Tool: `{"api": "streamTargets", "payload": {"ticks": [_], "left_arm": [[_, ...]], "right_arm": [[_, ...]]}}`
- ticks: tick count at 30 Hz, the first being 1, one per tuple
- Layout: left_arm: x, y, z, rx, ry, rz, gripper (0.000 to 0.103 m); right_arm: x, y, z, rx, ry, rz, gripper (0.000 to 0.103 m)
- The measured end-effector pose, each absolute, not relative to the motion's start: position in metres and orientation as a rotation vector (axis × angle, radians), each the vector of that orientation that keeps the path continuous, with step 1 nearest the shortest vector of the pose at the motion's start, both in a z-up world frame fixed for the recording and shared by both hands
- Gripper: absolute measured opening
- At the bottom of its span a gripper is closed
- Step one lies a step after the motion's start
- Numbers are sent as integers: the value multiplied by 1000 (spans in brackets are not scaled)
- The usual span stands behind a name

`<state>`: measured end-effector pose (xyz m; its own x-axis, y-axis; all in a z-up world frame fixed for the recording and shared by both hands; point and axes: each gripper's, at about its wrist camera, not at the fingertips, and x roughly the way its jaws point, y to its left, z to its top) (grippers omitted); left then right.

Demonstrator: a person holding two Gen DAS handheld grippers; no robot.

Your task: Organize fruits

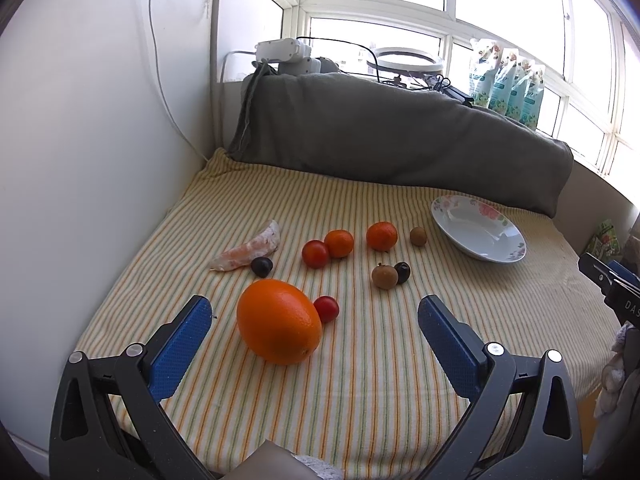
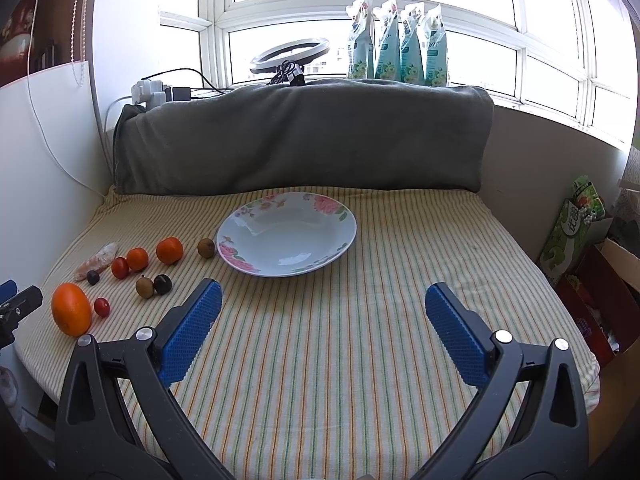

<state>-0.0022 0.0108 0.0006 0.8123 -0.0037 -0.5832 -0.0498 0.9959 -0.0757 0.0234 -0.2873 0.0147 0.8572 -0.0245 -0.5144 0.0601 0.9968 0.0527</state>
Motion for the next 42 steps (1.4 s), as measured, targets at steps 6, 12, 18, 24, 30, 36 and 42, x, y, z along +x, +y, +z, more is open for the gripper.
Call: {"api": "streamTargets", "payload": {"ticks": [6,12,18,24,30,36,42], "left_arm": [[-4,10,1,-91,619,25,102],[-3,11,1,-99,622,24,102],[-4,11,1,-98,622,24,102],[-4,10,1,-98,622,24,102],[-3,11,2,-100,622,25,102],[-3,10,2,-98,621,22,102],[-3,10,3,-101,623,20,102]], "right_arm": [[23,-288,15,67,539,-44,103],[23,-288,15,69,540,-44,103],[23,-288,15,69,540,-43,103],[23,-288,15,70,541,-44,103],[23,-288,15,70,541,-42,103],[23,-288,15,69,540,-43,103],[23,-288,15,70,541,-43,103]]}}
